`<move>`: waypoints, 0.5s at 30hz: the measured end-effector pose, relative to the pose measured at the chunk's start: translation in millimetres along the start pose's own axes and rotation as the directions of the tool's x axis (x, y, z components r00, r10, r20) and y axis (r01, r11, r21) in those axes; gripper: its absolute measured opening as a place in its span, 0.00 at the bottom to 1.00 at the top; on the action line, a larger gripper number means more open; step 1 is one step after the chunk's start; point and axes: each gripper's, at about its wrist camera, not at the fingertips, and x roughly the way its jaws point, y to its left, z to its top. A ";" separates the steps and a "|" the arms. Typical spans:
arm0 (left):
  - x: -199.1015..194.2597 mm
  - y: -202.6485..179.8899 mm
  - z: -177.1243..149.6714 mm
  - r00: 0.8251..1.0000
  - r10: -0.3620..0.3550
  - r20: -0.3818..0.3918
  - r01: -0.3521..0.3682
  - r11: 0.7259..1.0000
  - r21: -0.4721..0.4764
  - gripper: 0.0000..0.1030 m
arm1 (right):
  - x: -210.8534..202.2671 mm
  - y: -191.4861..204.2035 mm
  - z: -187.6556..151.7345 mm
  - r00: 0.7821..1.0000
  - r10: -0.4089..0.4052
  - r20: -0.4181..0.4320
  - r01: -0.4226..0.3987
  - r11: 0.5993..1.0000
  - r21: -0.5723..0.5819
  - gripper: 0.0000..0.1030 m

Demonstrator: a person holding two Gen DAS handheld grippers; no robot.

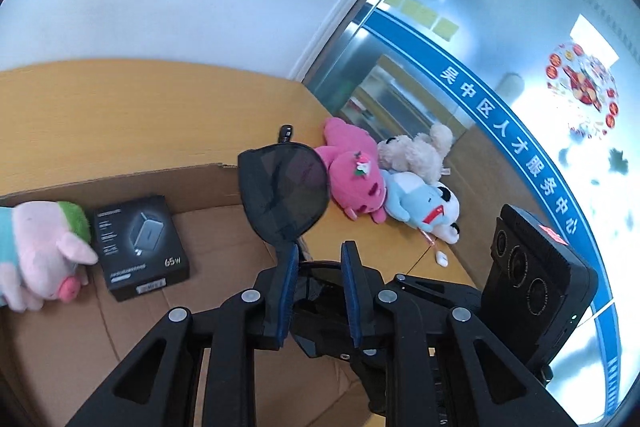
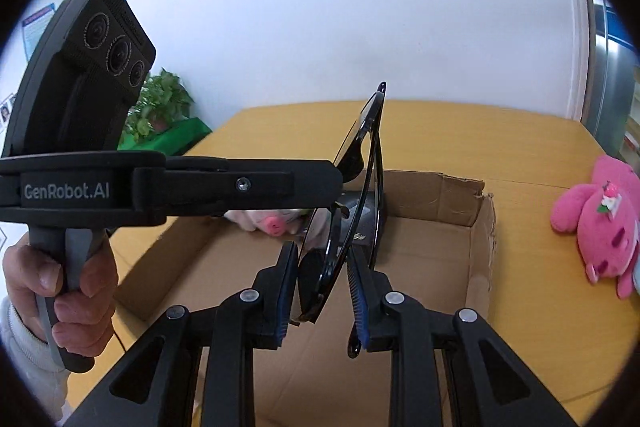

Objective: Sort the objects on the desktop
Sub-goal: 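Carry the sunglasses into the box and open the right gripper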

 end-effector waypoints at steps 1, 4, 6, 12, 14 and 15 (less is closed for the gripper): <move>11.6 11.4 5.1 1.000 -0.008 -0.021 0.008 1.000 -0.017 0.16 | 13.8 -8.2 5.0 1.000 -0.002 -0.023 0.002 1.000 0.010 0.23; 55.4 43.3 11.6 0.993 -0.033 -0.116 0.024 0.996 -0.082 0.15 | 49.2 -26.0 7.7 0.996 0.010 -0.091 -0.007 1.000 0.029 0.10; 80.6 61.6 9.2 0.987 -0.050 -0.153 0.031 0.992 -0.125 0.13 | 83.3 -31.6 1.5 0.984 -0.014 -0.178 0.020 0.999 0.032 0.11; 126.3 96.0 -7.6 0.972 -0.073 -0.224 0.029 0.980 -0.196 0.13 | 141.1 -67.0 -22.7 0.952 -0.038 -0.303 0.081 0.988 0.129 0.08; 127.4 97.9 -9.1 0.972 -0.079 -0.220 0.035 0.980 -0.196 0.13 | 147.1 -71.1 -24.9 0.947 -0.059 -0.315 0.101 0.988 0.119 0.08; 123.8 99.0 -8.6 0.975 -0.078 -0.210 0.036 0.980 -0.198 0.13 | 149.4 -72.4 -24.6 0.946 -0.060 -0.319 0.102 0.988 0.118 0.08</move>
